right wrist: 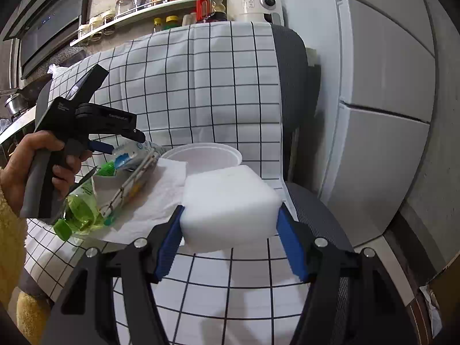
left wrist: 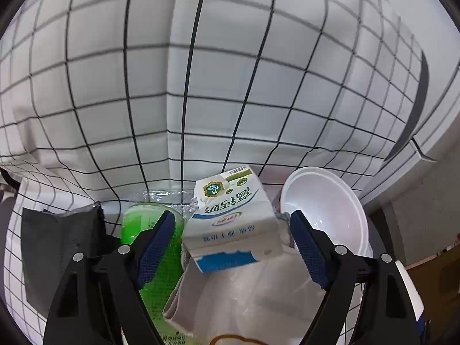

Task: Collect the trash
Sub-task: 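Grasp the white milk carton with the left gripper while the right holds the sponge, then carry both items to the bin while the right gripper releases the sponge inside, then lower the milk carton into the bin and open the left gripper, then move both open grippers back toward the chair, then grasp the white paper bag on the chair with the right gripper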

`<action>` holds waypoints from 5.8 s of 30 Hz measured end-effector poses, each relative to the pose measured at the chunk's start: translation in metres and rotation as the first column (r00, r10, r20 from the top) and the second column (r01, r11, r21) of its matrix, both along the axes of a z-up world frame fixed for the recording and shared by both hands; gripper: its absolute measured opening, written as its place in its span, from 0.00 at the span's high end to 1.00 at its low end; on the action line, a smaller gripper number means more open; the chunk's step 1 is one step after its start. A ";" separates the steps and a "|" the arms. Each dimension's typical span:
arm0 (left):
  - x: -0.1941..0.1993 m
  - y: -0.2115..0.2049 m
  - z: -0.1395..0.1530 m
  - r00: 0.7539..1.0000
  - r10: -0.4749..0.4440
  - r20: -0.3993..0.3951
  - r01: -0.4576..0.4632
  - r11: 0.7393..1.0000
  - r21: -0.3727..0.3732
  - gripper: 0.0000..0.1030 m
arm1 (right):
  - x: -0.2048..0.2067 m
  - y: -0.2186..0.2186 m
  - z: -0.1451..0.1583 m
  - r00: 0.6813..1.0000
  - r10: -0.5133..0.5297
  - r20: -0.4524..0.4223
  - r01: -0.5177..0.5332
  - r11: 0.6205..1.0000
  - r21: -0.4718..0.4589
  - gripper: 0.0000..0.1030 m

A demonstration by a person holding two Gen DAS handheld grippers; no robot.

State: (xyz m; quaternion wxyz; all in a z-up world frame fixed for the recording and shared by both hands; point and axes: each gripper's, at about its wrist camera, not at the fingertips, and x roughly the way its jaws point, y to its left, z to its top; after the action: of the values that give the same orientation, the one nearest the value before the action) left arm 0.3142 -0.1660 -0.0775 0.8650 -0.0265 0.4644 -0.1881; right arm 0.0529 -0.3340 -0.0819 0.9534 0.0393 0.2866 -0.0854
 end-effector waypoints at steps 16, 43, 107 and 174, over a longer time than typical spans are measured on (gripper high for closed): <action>-0.101 0.049 0.060 0.949 -0.008 0.314 0.051 0.990 -0.129 0.34 | -0.037 0.007 0.026 0.998 -0.026 0.055 0.026 1.000 -0.001 0.39; -0.348 0.028 -0.017 0.856 -0.357 0.374 0.424 0.899 -0.111 0.34 | -0.196 -0.016 -0.001 0.962 -0.248 -0.118 0.246 0.969 -0.032 0.39; -0.392 -0.116 -0.091 0.705 -0.691 0.157 0.704 0.709 -0.042 0.22 | -0.298 -0.111 -0.028 0.810 -0.565 -0.155 0.579 0.813 0.063 0.29; -0.243 0.154 -0.044 0.965 0.027 0.260 -0.060 0.991 0.118 0.22 | -0.025 0.038 0.006 0.995 0.034 -0.099 -0.023 0.994 0.109 0.95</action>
State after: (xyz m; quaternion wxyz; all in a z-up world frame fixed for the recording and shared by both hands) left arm 0.0709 -0.0119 -0.1210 0.9220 0.0420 0.3581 -0.1414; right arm 0.0277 -0.2963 -0.0758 0.9354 0.0822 0.3389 -0.0580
